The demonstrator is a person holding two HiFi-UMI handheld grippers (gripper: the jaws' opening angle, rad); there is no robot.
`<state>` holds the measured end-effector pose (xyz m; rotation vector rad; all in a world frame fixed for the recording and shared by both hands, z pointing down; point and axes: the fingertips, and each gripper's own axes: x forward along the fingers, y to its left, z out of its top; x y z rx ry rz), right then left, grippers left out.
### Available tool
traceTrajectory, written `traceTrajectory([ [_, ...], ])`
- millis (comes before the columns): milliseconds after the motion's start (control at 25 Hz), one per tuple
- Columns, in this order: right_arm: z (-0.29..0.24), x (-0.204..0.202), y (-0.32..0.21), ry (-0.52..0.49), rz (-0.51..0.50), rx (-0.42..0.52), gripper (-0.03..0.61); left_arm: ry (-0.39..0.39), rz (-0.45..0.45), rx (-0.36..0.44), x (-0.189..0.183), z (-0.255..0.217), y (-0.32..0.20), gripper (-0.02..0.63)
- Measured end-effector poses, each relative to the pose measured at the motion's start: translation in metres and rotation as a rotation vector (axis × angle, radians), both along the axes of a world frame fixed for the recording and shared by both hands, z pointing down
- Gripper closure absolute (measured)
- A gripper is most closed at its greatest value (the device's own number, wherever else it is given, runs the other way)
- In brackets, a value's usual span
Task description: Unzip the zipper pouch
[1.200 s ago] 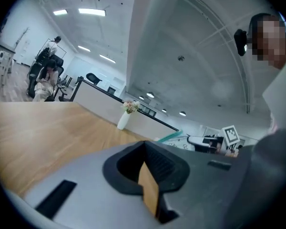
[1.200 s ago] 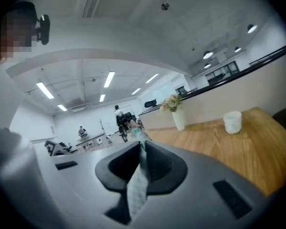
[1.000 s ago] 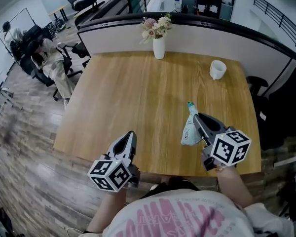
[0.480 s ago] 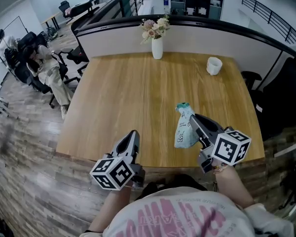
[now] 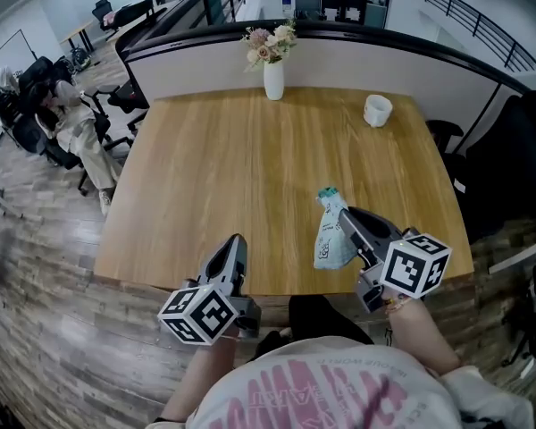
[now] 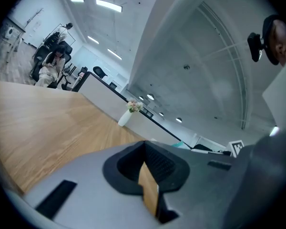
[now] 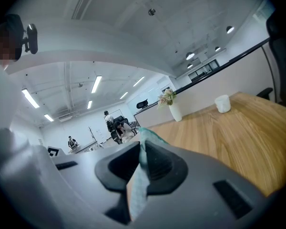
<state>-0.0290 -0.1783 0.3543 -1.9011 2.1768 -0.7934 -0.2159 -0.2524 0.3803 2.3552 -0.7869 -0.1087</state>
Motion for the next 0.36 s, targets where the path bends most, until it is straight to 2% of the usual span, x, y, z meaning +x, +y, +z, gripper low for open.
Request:
traceTrajectory([
  [360,-0.0077,-0.0020,-0.0047,-0.002,-0.018,0.007,0.543,0.003,-0.012,-0.013,-0.0001,-0.0020,-0.0028,0.614],
])
